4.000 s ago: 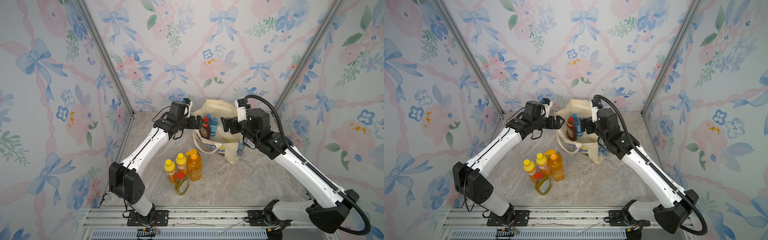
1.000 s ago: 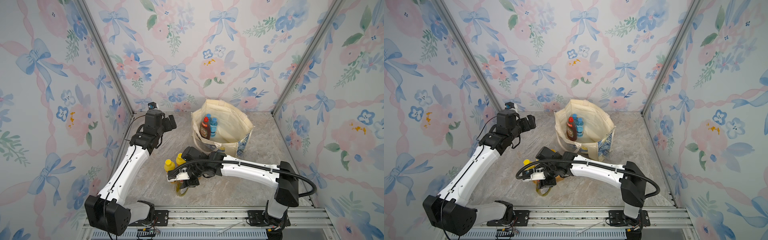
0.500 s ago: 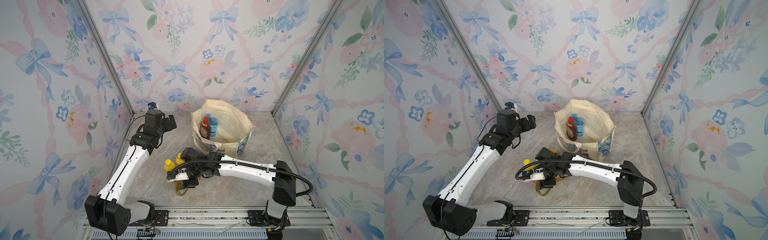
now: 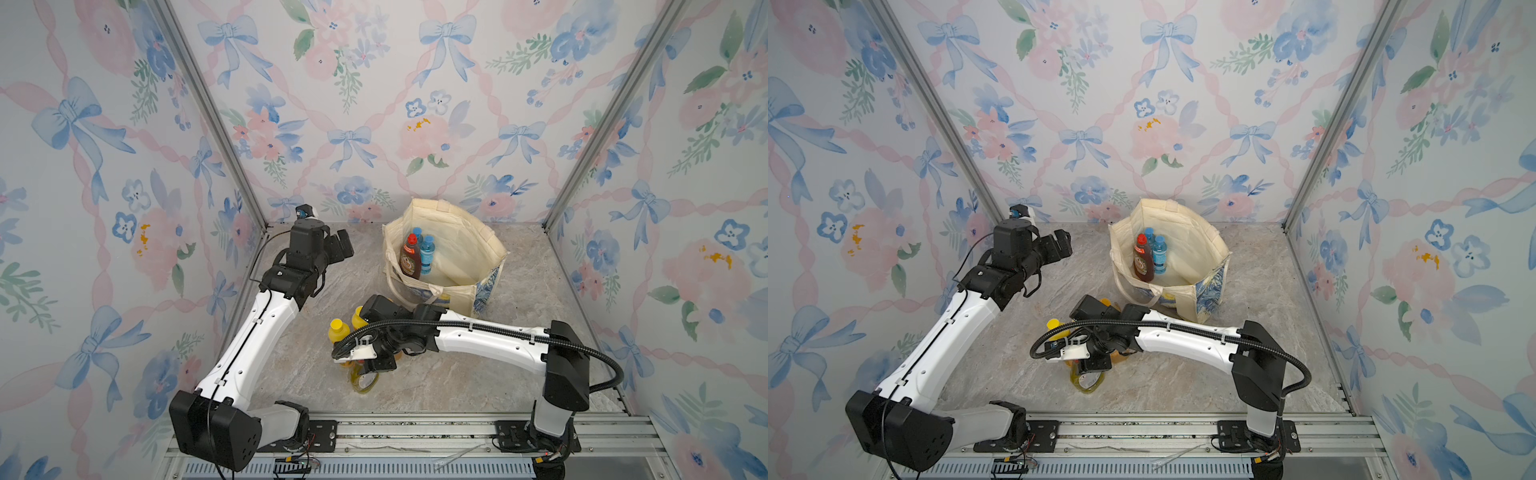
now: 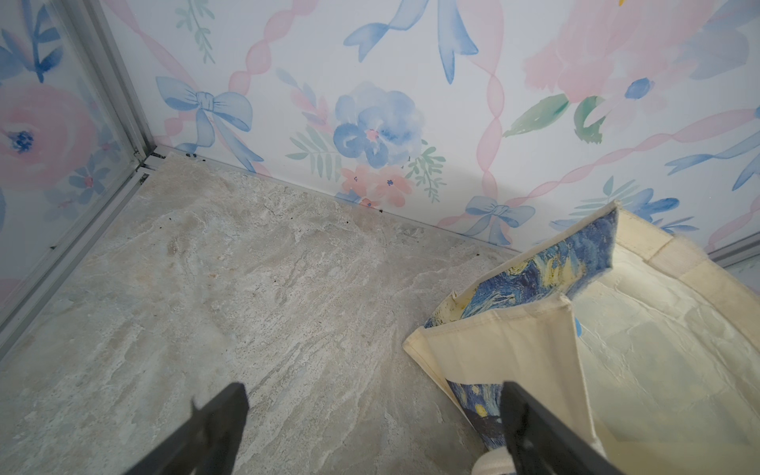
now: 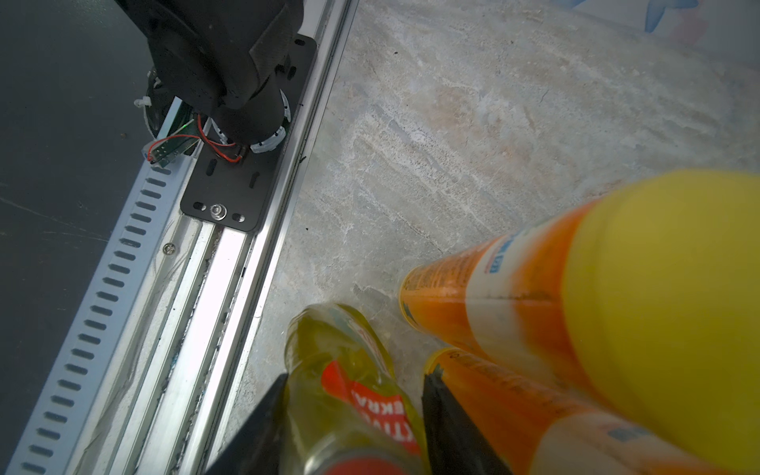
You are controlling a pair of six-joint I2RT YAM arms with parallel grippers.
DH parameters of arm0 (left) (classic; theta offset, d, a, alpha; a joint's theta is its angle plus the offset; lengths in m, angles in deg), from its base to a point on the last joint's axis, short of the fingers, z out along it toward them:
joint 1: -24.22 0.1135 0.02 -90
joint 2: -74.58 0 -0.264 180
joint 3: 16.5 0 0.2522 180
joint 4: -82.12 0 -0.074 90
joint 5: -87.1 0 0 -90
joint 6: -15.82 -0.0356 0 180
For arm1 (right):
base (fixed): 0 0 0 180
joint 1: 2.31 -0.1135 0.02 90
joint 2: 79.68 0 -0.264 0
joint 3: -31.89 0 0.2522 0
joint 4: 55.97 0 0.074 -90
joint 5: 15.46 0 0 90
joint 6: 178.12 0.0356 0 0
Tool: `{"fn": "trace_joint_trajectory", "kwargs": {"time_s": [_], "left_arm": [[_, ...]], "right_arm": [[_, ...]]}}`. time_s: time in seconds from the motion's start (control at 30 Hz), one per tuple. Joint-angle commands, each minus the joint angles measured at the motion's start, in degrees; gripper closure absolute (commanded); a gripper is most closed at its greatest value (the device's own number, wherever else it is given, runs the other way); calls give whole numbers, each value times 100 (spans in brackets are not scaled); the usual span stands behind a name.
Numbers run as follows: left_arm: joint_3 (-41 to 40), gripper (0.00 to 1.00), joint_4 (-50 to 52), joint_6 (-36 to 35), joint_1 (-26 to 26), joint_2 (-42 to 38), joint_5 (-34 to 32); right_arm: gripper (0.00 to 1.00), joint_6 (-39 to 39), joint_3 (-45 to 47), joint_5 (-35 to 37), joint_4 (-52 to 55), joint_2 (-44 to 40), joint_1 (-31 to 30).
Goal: Pack dish soap into the shopping bag
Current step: Adjust the bottle of dish soap at the center of the board, then pick up the bottle of dish soap at the center of the board.
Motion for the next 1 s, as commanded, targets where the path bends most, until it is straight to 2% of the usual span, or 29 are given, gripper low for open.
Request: {"fn": "trace_joint_trajectory", "kwargs": {"time_s": [0.0, 0.23, 0.47, 0.73, 0.97], "left_arm": [[-43, 2, -130, 0, 44, -13, 53], [-26, 2, -126, 15, 41, 0, 72], [-18, 2, -127, 1, 41, -1, 64], [-35, 2, -126, -7, 40, 52, 61], [-44, 2, -125, -11, 42, 44, 40]], "right_arm": [[52, 68, 93, 14, 32, 53, -43], [69, 97, 95, 84, 33, 54, -95], [78, 164, 188, 179, -106, -76, -131], [99, 252, 481, 527, -408, -299, -226], [100, 399, 816, 839, -708, -638, -236]]}}
